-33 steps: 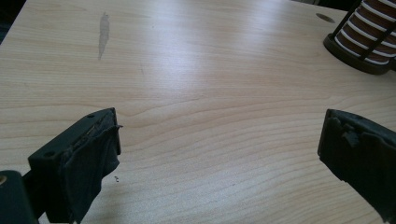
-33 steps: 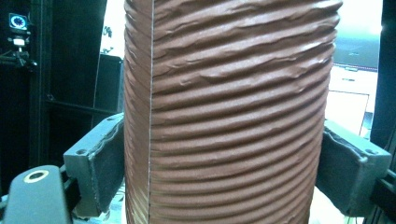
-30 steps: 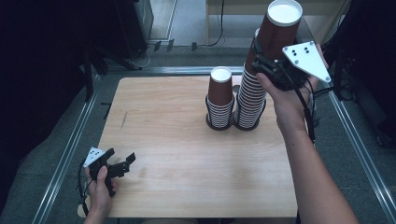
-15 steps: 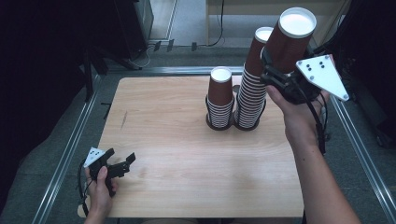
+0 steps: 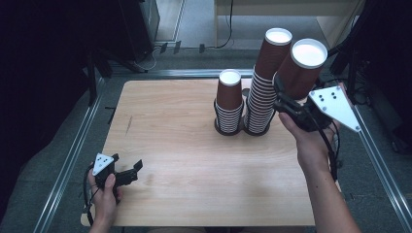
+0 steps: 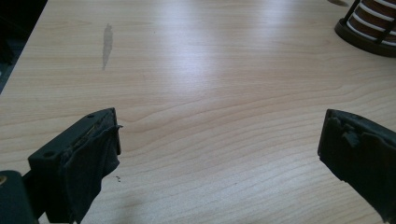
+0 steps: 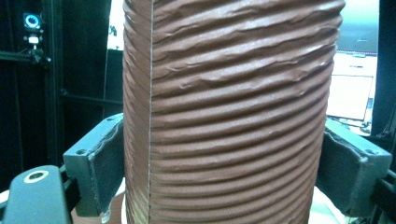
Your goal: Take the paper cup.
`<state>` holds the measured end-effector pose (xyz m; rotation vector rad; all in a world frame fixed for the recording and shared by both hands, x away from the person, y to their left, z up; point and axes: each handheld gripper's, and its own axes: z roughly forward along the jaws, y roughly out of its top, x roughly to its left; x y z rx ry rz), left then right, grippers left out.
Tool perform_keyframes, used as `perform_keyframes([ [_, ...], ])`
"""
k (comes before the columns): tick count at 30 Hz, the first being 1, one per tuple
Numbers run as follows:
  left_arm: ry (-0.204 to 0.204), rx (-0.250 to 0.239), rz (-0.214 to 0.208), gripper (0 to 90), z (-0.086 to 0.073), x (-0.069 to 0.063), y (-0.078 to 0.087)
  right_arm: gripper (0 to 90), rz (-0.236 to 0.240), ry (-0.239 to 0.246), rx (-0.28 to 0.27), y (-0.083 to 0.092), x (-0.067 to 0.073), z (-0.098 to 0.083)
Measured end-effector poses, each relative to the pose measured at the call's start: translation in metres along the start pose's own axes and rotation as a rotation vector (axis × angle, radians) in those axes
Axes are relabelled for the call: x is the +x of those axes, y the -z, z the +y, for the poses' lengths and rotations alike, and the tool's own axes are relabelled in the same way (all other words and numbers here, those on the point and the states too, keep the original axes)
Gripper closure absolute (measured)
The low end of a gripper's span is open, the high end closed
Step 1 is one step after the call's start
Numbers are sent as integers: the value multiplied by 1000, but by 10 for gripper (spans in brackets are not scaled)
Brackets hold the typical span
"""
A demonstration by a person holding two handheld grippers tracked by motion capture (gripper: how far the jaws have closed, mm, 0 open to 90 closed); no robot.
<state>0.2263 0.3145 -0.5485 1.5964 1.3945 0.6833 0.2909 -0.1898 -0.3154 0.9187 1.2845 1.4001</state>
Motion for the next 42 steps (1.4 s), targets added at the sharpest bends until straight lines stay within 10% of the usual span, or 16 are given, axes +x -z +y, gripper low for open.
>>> perform_keyframes([
  [32,-15,-94,-129,0,67,-72,-27,126,48,2,216,30,8,-119],
  [42,-107,-42,-217,0,71,-97,-40,126,82,33,270,32,14,-140],
])
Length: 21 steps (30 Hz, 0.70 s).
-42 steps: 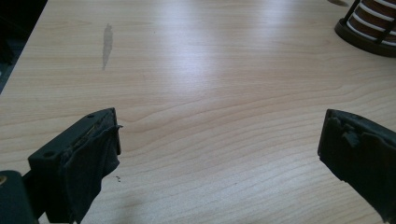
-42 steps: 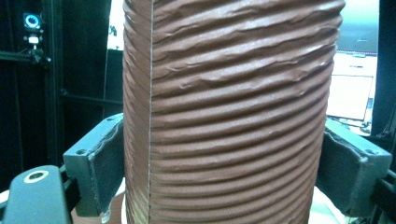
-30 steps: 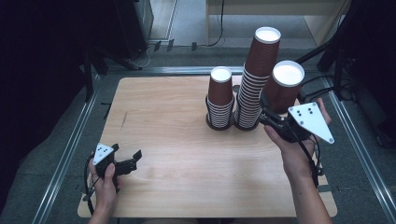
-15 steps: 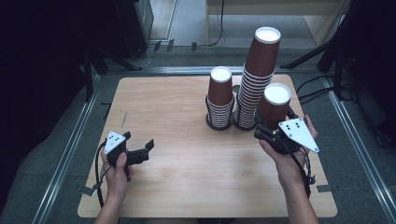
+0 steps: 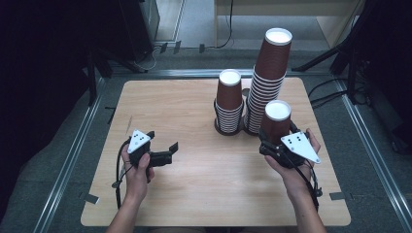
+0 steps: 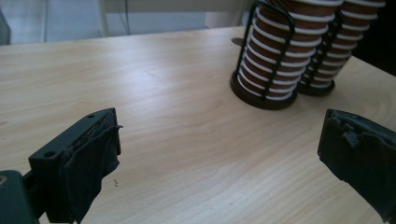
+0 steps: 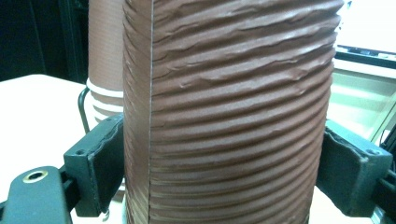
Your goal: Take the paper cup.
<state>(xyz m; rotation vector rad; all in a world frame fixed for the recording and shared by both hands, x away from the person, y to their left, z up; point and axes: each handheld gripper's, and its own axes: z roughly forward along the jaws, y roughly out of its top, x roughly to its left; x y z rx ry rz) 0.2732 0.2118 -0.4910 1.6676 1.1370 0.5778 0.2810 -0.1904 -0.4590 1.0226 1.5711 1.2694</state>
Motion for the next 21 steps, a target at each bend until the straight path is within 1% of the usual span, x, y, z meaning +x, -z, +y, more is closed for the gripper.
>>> perform_keyframes([
  [2,-12,10,-22,0,-1,-4,-2,126,15,14,17,-2,3,-4],
  [5,-19,2,-50,0,1,-13,-3,126,36,60,35,-6,11,-9],
  [7,-37,-4,-61,0,2,-21,-4,126,46,95,43,-8,18,-12],
  [9,-46,-5,-82,0,3,-26,-4,126,51,118,43,-10,24,-14],
  [10,-44,-7,-92,0,4,-28,-4,126,56,131,43,-11,27,-15],
  [11,-33,-8,-116,0,5,-30,-4,125,58,140,41,-12,30,-16],
  [12,-20,-9,-139,0,6,-31,-4,125,62,160,43,-12,34,-18],
  [13,-15,-10,-151,0,7,-32,-3,125,61,182,43,-13,38,-20],
  [15,-13,-18,-175,0,10,-36,-2,125,65,206,46,-15,42,-23],
  [16,-15,-22,-188,0,12,-38,-2,125,73,210,46,-16,44,-24],
  [18,-10,-28,-212,0,13,-41,-1,125,92,219,18,-16,48,-26],
  [19,-18,-27,-229,0,14,-43,-2,125,100,231,3,-16,51,-27],
  [21,-39,-20,-237,0,15,-48,-2,125,105,274,-7,-16,56,-28],
])
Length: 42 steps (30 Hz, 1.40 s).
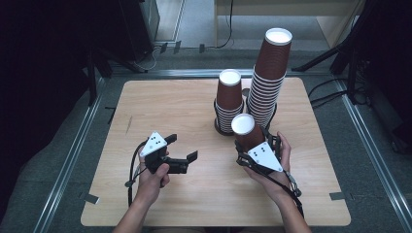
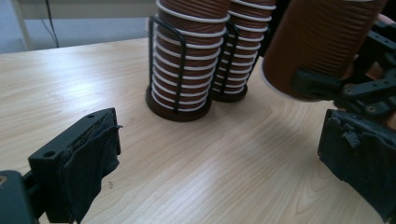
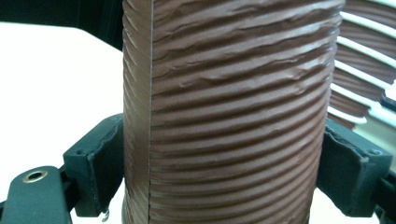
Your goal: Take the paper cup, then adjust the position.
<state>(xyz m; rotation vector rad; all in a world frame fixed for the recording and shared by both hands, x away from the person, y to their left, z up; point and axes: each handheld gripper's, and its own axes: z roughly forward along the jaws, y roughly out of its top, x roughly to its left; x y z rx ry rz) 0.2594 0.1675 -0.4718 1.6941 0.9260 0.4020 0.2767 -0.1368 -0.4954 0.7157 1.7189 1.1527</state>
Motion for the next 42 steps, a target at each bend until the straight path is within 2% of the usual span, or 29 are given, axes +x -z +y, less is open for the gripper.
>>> perform_keyframes([
  [7,-14,-3,-36,0,2,-11,-3,124,7,113,2,-5,16,-1],
  [10,4,-14,-63,0,4,-12,-3,124,17,139,-10,-5,20,0],
  [14,7,-17,-78,0,5,-13,-3,124,33,179,-22,-6,26,1],
  [21,-8,-12,-102,0,7,-19,-5,123,46,275,-25,-8,39,2],
  [26,-12,-8,-123,0,7,-23,-7,122,54,306,-42,-7,46,4],
  [33,5,0,-156,0,8,-28,-9,121,80,341,-51,-6,60,4],
  [42,3,11,-170,0,8,-31,-11,120,111,395,-72,-5,76,5],
])
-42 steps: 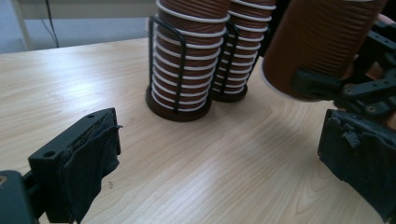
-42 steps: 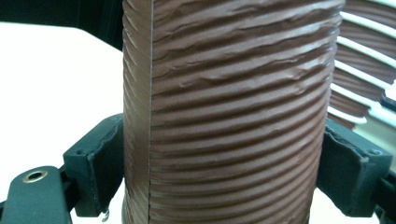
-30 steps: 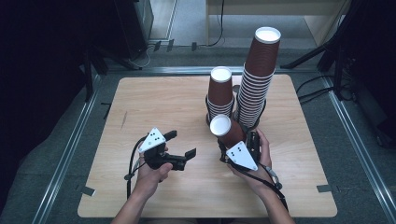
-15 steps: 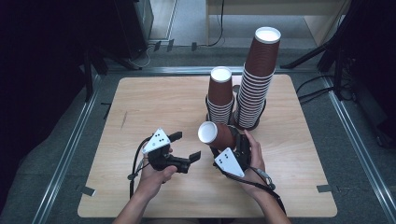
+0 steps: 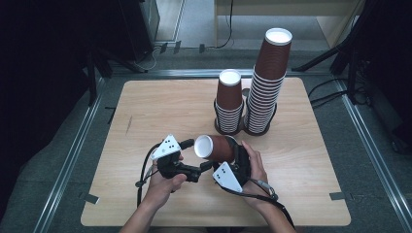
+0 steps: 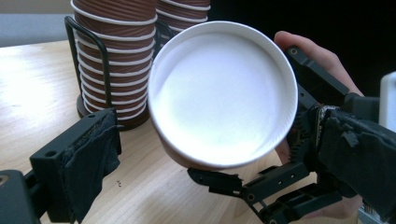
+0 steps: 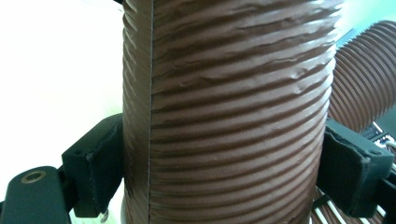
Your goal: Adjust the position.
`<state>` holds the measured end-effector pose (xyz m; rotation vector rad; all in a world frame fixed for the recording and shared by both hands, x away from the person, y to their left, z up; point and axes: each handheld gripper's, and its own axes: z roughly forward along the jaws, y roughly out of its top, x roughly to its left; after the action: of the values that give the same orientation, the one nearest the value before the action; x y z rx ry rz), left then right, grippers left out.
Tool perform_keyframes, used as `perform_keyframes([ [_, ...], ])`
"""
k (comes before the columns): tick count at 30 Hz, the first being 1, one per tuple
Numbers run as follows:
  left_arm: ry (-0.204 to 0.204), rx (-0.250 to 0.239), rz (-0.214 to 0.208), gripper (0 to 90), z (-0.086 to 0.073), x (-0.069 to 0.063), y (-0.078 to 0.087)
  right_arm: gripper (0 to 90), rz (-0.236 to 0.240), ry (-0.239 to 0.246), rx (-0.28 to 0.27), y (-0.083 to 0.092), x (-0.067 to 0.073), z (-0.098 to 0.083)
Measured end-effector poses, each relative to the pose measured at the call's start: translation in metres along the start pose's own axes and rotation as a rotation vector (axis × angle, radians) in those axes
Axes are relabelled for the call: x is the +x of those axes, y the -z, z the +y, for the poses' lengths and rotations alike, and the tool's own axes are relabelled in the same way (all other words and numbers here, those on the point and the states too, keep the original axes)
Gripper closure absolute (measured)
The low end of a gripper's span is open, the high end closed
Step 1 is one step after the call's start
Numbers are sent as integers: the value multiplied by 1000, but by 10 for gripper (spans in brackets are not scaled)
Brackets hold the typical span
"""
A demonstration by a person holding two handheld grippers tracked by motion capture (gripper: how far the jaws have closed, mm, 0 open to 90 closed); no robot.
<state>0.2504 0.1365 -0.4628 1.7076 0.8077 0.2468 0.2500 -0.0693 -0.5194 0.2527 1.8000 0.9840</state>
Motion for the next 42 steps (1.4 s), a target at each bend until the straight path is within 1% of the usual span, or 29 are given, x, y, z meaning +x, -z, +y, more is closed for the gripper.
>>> perform_keyframes([
  [4,8,13,1,0,0,0,-2,120,-2,21,-14,1,3,3],
  [7,22,3,-2,31,0,0,-1,120,-6,39,-24,1,5,5],
  [10,29,1,-1,55,1,0,0,120,-12,67,-24,1,7,5],
  [12,33,11,0,61,2,1,0,120,-18,90,-28,1,8,5],
  [17,36,28,4,77,2,1,-1,120,-21,120,-39,2,10,7],
  [19,39,32,8,83,1,1,-2,120,-24,124,-37,2,11,7],
  [20,39,33,16,102,1,0,-2,120,-30,138,-38,2,11,7],
  [23,47,36,17,128,2,1,-2,120,-35,166,-32,2,12,7],
  [28,59,49,17,135,1,2,-3,120,-39,205,-30,1,15,7],
  [30,58,56,22,145,1,2,-4,120,-47,223,-27,1,15,8],
  [32,48,59,28,193,0,2,-4,119,-46,239,-27,1,16,8],
  [33,49,61,29,195,0,2,-4,118,-47,242,-24,0,16,8],
  [36,47,61,21,203,0,3,-4,106,-47,237,-23,0,17,7],
  [37,48,58,19,205,-1,4,-4,100,-44,221,-24,0,17,7],
  [39,44,57,32,208,-1,4,-4,61,-36,173,-20,1,18,7],
  [40,47,55,35,209,-2,5,-3,27,-32,158,-25,1,17,7],
  [42,55,51,37,210,-3,9,-2,0,-27,131,-23,2,17,8],
])
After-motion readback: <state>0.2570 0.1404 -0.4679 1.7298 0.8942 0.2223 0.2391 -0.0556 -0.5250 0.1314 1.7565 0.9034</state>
